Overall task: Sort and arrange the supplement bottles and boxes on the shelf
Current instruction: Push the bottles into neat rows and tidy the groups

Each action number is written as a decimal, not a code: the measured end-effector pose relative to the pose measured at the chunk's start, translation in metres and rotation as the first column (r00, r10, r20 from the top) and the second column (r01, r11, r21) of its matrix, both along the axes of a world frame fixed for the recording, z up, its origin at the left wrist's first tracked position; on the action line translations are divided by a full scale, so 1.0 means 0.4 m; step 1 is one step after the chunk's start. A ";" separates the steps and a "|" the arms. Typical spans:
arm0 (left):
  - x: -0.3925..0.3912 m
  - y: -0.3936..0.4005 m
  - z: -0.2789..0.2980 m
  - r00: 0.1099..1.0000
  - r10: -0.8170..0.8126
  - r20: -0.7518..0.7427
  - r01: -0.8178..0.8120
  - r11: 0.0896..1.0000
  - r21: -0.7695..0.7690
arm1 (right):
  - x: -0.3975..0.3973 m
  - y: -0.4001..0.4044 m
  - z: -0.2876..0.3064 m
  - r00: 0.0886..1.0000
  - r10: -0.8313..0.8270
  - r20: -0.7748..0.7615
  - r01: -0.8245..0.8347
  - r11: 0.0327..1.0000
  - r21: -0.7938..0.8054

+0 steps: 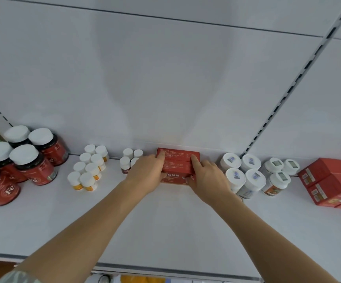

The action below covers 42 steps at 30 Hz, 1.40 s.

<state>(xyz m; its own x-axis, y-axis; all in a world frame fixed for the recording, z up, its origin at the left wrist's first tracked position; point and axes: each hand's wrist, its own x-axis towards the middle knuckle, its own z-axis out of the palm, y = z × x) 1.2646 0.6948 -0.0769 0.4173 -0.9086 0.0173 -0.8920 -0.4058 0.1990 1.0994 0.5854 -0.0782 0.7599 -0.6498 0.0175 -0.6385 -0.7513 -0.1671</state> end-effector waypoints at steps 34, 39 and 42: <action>-0.250 -0.070 0.108 0.968 -0.242 0.063 0.250 0.942 -0.226 | -0.309 -0.063 0.122 0.991 -0.132 -0.019 0.121 0.952 -0.282; -0.337 -0.149 0.086 0.960 -0.241 0.145 0.260 0.957 -0.129 | -0.381 -0.151 0.098 0.986 -0.085 -0.143 0.043 0.962 -0.269; -0.364 -0.187 0.071 0.968 -0.205 0.148 0.215 0.975 -0.059 | -0.384 -0.194 0.090 0.983 -0.013 -0.181 -0.034 0.966 -0.258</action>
<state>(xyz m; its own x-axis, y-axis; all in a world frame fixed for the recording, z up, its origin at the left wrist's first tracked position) 1.1188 0.6201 -0.0484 0.2059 -0.9696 0.1321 -0.9767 -0.1954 0.0882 0.9460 0.5079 -0.0422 0.7728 -0.6329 0.0468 -0.6318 -0.7604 0.1503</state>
